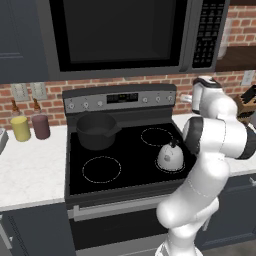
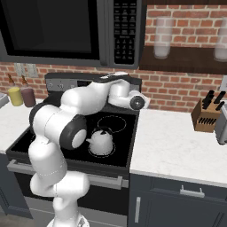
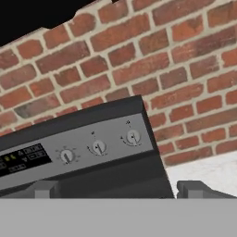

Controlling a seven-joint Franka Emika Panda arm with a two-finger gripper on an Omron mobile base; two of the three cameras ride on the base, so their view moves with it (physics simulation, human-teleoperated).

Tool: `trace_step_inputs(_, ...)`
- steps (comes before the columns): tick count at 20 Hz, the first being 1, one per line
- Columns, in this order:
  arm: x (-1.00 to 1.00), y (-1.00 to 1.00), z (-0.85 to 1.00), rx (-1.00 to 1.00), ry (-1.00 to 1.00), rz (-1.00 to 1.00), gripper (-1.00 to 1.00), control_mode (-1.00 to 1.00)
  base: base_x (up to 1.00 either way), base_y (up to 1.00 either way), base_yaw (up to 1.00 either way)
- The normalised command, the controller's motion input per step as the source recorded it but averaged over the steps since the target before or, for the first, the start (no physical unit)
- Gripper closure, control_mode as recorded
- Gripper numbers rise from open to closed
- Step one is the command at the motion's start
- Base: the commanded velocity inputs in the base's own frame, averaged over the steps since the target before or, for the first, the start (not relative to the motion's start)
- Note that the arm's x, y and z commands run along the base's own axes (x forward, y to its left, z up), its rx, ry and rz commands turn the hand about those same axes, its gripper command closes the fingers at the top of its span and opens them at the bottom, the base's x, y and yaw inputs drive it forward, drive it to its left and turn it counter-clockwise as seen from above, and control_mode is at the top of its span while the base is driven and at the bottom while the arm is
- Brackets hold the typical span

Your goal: Pick the kettle from the counter and place it on a stove burner. Then turn the burner on.

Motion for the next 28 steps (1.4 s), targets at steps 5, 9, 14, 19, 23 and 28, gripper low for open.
trace_step_inputs(5,0.36,-0.02,0.0,0.0,0.0,0.0,-1.0,-1.0,0.0,0.0,0.0)
trace_step_inputs(9,0.35,0.0,0.0,0.0,0.0,0.0,-1.0,-1.0,0.0,0.0,0.0)
trace_step_inputs(14,0.27,-0.07,0.0,0.0,0.0,0.0,-1.0,-1.0,0.0,0.0,0.0)
trace_step_inputs(19,0.29,-0.19,0.0,0.0,0.0,0.0,-1.0,-1.0,0.0,0.0,0.0)
trace_step_inputs(23,0.38,-0.08,0.0,0.0,0.0,0.0,-1.0,-1.0,0.0,0.0,0.0)
trace_step_inputs(28,0.25,0.0,-0.01,-0.01,0.0,0.0,-1.0,-1.0,0.0,0.0,0.0)
